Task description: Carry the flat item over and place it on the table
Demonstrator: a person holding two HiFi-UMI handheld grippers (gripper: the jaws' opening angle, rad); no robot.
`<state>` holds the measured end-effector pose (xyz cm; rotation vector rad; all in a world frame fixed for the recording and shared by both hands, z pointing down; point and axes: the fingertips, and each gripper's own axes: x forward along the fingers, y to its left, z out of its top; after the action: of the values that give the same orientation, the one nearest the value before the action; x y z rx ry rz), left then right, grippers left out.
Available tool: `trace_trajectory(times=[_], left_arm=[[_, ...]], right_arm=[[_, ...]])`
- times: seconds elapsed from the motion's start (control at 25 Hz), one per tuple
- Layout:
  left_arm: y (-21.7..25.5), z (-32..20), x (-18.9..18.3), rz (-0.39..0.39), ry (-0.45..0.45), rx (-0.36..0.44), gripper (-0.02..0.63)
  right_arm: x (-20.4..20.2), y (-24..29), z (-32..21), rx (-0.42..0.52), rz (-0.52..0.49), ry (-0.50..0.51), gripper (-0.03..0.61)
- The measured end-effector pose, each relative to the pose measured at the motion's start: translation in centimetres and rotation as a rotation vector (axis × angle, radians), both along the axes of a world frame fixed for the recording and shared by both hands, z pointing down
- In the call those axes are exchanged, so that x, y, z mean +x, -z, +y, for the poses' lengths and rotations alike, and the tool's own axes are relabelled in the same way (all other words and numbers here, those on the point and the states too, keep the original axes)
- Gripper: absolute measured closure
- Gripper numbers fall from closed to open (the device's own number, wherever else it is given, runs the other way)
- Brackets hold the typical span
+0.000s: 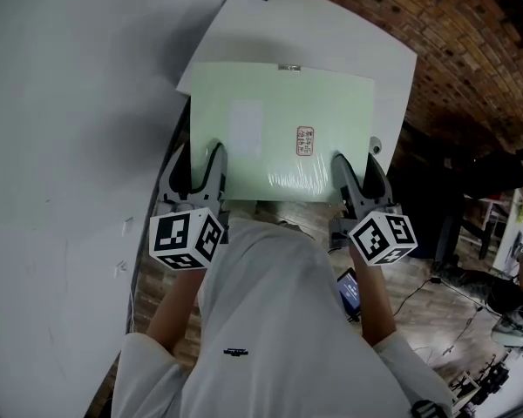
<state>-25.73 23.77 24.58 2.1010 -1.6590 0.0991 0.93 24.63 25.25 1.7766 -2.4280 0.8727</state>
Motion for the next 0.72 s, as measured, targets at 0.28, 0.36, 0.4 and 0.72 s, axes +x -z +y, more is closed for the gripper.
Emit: trace_trajectory(times=[0.28,0.36,0.4,0.72], left_arm=[[-1.7,-7.4,-4.4,0.034,-0.027,-0.026,0.367],[-2.2,-8.9,-5.0,0.042,-0.031,-0.036,0.368],[-2.4,-9.6,-5.2,0.046,-0.031,-0.041,0.368],[-3.6,-16.7,-3.3,0.056,-0.035,-0.074,0.371]], right_arm=[[-4.4,-0.9,-6.8,-0.017,0.034,-0.029,0.281],[-5.0,-1.2,-8.1,-0.025,0.044,-0.036,0.281],[-5.2,-1.3,-8.8,-0.028,0.05,-0.037,0.281],[-3.3,-2.2,-15.7,-0.048,0.054,-0.043,0.281]])
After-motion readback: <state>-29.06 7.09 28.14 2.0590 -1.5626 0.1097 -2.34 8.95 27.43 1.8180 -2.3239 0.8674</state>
